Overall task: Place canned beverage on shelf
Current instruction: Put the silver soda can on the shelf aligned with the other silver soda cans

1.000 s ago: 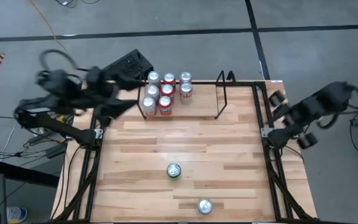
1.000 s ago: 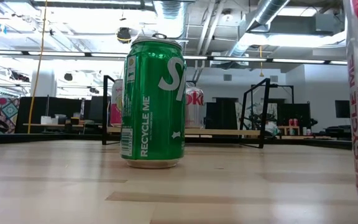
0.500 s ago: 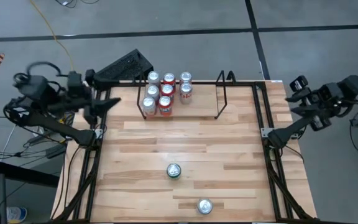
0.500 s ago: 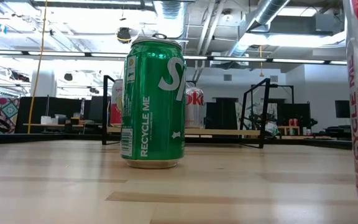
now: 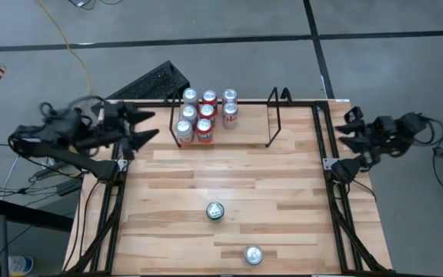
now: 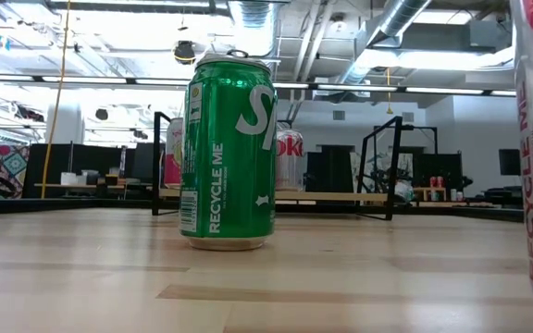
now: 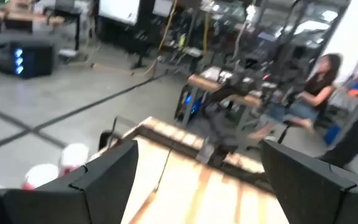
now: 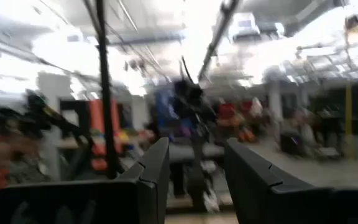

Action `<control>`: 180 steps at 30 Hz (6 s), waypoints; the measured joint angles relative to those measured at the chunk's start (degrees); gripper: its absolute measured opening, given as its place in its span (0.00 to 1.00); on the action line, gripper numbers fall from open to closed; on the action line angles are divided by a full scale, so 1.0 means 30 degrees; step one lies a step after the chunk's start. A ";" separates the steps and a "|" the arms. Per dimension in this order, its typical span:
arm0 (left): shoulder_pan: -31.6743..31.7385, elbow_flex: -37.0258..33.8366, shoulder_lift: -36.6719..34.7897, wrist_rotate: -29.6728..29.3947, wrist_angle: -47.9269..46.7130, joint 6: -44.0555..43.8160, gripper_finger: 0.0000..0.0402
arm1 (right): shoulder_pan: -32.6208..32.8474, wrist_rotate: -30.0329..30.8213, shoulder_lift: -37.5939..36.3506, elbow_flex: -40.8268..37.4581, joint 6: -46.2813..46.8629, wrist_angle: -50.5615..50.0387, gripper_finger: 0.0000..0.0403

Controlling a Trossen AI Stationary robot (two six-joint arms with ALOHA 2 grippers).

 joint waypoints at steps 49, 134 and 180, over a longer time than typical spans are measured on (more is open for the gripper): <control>-0.0886 -0.9386 0.6074 -0.0754 1.1092 -0.7178 0.81 | -0.1348 -0.0088 0.0128 -0.5098 0.1910 -0.0533 0.35; -0.6633 -1.0729 -0.1688 -0.4288 0.4171 -0.5446 0.71 | -0.1494 0.2935 0.0008 -0.9323 0.5295 0.4686 0.28; -0.6676 -2.0172 -0.3500 -0.1382 2.1494 -0.6931 0.70 | -0.1510 0.1481 -0.0043 -0.9323 0.3612 1.0227 0.28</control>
